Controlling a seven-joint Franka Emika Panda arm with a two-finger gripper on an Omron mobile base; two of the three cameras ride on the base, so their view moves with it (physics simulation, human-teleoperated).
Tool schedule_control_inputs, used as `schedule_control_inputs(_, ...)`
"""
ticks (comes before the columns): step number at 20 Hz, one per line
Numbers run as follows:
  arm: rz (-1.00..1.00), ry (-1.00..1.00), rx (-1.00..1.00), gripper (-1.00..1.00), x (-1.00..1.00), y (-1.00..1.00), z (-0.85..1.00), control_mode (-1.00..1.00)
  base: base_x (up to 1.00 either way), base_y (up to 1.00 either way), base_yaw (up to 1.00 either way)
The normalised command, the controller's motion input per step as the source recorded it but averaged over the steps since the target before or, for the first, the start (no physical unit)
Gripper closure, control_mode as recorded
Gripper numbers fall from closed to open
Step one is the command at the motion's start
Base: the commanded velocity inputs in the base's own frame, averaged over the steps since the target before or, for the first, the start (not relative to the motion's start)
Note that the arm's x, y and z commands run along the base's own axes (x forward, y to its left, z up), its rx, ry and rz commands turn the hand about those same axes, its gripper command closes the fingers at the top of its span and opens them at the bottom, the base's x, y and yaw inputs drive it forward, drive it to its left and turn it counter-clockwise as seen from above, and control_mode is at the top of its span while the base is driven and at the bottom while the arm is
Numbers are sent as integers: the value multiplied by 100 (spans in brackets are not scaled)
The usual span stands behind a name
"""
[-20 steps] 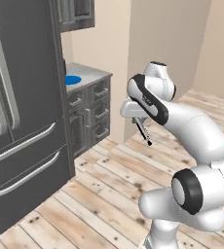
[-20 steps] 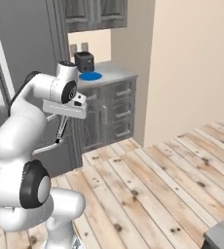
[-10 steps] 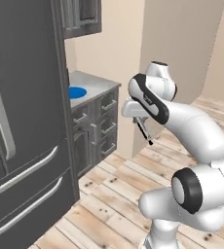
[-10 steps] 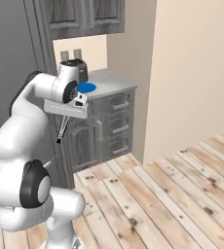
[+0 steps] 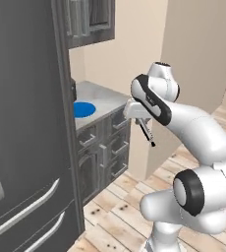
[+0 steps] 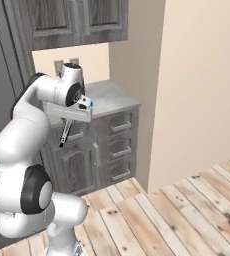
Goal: Pick up the tongs from the counter and place them near the plate next to the oven.
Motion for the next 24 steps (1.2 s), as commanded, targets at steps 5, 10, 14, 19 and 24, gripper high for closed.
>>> schedule_control_inputs(5, 0, 0, 0, 100, 0, 0, 0, 100, 100, -24, 30)
schedule_control_inputs(10, 0, 0, 0, 100, 0, 0, 0, 100, 98, -38, 39)
schedule_control_inputs(14, 0, 0, 0, 100, 0, 0, 0, 100, 61, -10, 43)
schedule_control_inputs(19, 0, 0, 0, 100, 0, 0, 0, 100, 50, -2, 46)
schedule_control_inputs(24, 0, 0, 0, 100, 0, 0, 0, 100, 89, -17, 42)
